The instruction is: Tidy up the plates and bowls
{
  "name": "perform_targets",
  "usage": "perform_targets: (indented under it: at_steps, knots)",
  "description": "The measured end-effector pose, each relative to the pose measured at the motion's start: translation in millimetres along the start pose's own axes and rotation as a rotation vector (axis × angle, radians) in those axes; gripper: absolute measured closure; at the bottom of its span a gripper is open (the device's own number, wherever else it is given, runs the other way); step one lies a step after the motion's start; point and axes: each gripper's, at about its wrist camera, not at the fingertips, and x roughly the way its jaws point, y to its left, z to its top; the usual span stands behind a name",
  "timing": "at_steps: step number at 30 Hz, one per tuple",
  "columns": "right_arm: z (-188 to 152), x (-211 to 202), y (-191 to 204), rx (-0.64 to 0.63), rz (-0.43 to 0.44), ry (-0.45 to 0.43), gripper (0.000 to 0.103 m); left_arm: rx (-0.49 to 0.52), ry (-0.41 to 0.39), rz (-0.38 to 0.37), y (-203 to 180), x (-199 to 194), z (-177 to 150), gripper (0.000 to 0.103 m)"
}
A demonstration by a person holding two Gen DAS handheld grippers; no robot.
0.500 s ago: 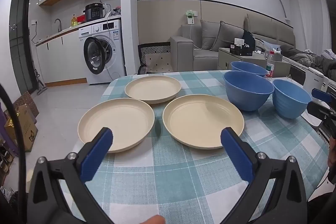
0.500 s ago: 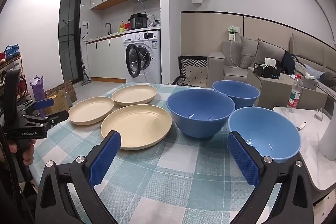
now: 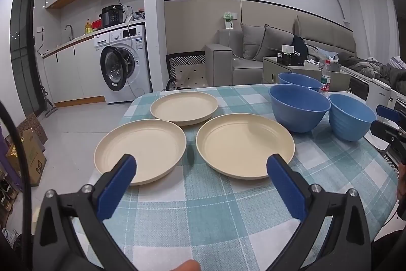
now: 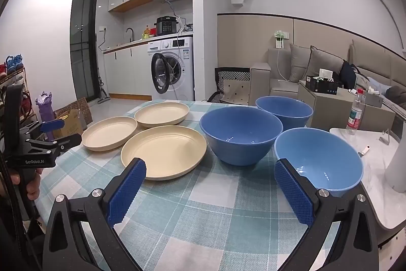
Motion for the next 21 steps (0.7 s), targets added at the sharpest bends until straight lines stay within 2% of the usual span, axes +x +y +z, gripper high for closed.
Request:
perform_targets:
  at_steps: [21]
  knots:
    - [0.2,1.1,-3.9,0.003,0.003,0.002,0.000,0.001,-0.005,0.005,-0.2,0.4,-0.9,0.000]
